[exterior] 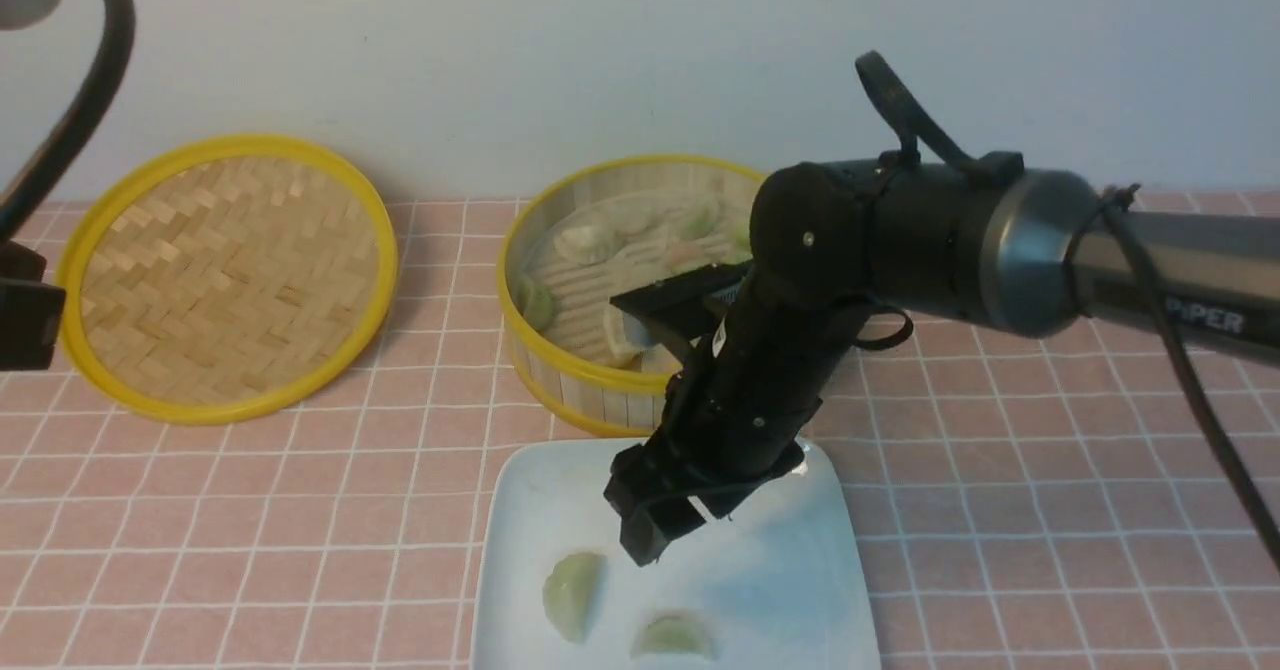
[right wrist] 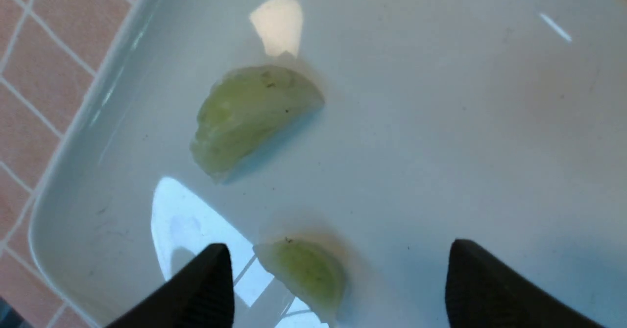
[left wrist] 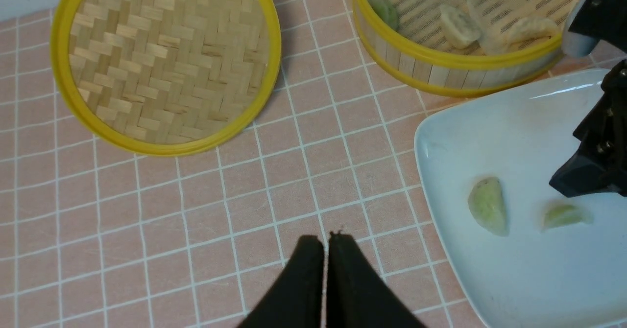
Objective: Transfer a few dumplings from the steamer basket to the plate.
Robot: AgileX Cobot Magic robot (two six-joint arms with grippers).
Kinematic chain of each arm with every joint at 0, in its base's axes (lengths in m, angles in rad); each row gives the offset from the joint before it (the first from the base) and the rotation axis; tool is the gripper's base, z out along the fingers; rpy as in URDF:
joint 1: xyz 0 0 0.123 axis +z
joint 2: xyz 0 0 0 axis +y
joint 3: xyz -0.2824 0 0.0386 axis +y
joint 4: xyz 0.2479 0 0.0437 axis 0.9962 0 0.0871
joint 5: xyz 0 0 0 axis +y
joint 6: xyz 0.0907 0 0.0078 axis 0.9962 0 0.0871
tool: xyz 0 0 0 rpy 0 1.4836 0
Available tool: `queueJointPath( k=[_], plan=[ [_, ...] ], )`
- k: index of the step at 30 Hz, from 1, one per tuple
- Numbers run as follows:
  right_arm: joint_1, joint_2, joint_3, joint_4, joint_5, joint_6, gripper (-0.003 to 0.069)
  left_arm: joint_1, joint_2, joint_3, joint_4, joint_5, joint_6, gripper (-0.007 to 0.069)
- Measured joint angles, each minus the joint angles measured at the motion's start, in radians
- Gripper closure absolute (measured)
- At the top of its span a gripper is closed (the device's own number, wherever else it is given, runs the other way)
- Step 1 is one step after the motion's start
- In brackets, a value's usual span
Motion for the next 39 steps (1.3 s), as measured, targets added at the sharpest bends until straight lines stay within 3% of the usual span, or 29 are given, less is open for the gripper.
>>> queueJointPath(
  k=[3,7,9,11,17,22,24,27,31,39],
  plan=[
    [0.000,-0.051,-0.036,-0.037,0.045,0.035,0.0219,0.000,0.000,0.000,0.000,0.000,0.000,0.0631],
    [0.000,-0.284,-0.065,-0.143,0.107,0.108,0.0495,0.000,0.000,0.000,-0.001,0.000,0.001,0.0631],
    [0.000,-0.408,-0.063,-0.193,0.112,0.146,0.0597,0.000,0.000,0.000,-0.001,0.000,0.001,0.0631],
    [0.000,-0.539,-0.044,-0.236,0.102,0.179,0.0645,0.000,0.000,0.000,-0.001,0.001,0.001,0.0631],
    [0.000,-1.038,0.246,-0.356,-0.095,0.272,0.0671,0.000,0.000,0.001,-0.024,-0.001,0.001,0.0631],
    [0.000,-1.494,0.658,-0.483,-0.420,0.333,0.0672,0.000,0.000,0.001,-0.045,-0.054,0.001,0.0631],
    [0.000,-1.716,0.818,-0.561,-0.536,0.424,0.0672,0.000,0.000,0.001,-0.057,-0.094,0.001,0.0631],
    [0.000,-1.931,0.980,-0.686,-0.582,0.591,0.0672,0.000,0.000,0.001,-0.065,-0.135,0.001,0.0631],
    [0.001,-1.977,1.055,-0.853,-0.523,0.781,0.0672,-0.001,0.009,0.004,-0.075,-0.187,0.011,0.0631],
    [0.001,-1.979,1.066,-0.917,-0.544,0.850,0.0672,-0.001,-0.138,0.195,-0.065,-0.402,0.016,0.0631]
  ],
)
